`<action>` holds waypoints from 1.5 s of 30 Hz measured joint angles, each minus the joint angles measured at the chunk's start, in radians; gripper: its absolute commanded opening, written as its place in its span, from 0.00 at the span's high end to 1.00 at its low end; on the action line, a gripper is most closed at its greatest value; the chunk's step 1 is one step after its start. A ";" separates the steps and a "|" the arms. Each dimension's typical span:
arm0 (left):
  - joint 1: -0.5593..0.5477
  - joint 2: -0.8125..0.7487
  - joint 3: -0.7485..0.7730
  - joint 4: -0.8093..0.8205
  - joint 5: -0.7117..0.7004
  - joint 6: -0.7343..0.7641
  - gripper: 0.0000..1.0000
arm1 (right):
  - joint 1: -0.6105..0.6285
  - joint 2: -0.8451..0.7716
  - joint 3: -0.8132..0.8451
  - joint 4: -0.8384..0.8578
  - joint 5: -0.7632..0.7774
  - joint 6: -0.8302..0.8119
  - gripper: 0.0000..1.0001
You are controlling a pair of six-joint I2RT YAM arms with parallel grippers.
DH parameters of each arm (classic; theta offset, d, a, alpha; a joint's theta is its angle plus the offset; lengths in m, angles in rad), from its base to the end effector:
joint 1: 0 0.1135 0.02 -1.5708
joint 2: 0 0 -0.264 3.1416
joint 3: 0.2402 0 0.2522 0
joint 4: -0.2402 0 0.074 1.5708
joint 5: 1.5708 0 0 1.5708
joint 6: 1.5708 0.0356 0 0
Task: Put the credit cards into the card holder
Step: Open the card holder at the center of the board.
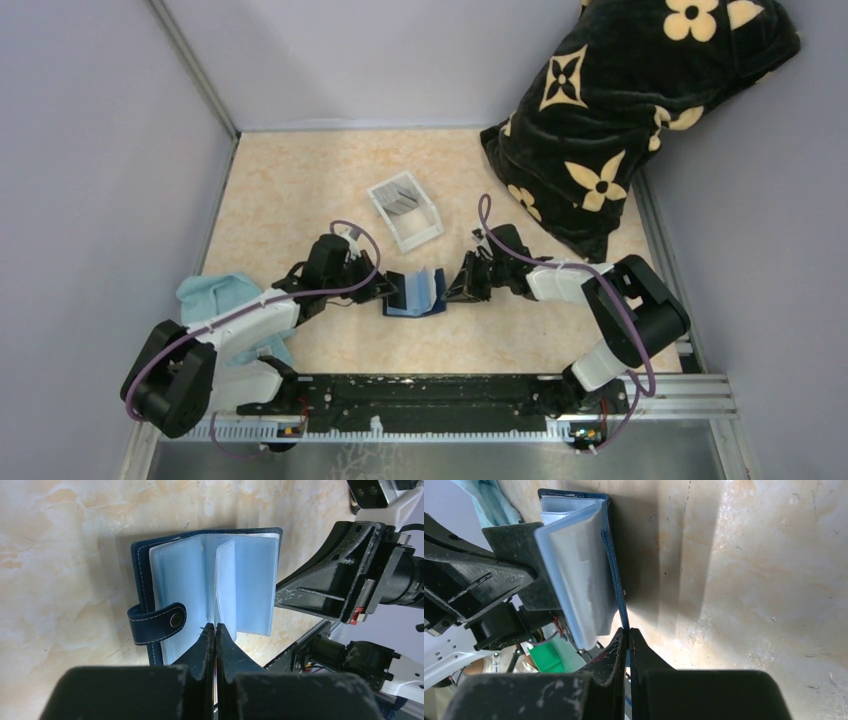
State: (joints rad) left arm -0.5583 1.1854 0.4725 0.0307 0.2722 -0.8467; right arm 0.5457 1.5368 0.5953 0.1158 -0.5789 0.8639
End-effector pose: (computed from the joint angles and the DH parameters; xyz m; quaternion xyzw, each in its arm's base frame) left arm 0.1895 -0.1296 0.1750 -0.0708 0.8937 -0.3687 0.2459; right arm 0.2242 0.1589 0.1383 0.0389 0.8978 0.4285 0.0935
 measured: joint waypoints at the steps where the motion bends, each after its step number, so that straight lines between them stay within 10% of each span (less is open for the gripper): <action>1: 0.000 0.002 0.000 0.006 0.004 -0.005 1.00 | 0.000 0.000 0.000 0.000 0.002 0.000 1.00; 33: -0.108 0.166 -0.008 0.168 -0.005 -0.081 1.00 | 0.000 0.000 -0.033 0.010 0.030 0.000 1.00; 45: -0.169 0.239 0.036 0.171 -0.053 -0.085 1.00 | 0.000 -0.071 -0.029 -0.132 0.172 -0.098 0.62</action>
State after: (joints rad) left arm -0.7273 1.4242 0.5083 0.2020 0.2188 -0.9321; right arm 0.5457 1.4658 0.5667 -0.0166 -0.4072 0.7654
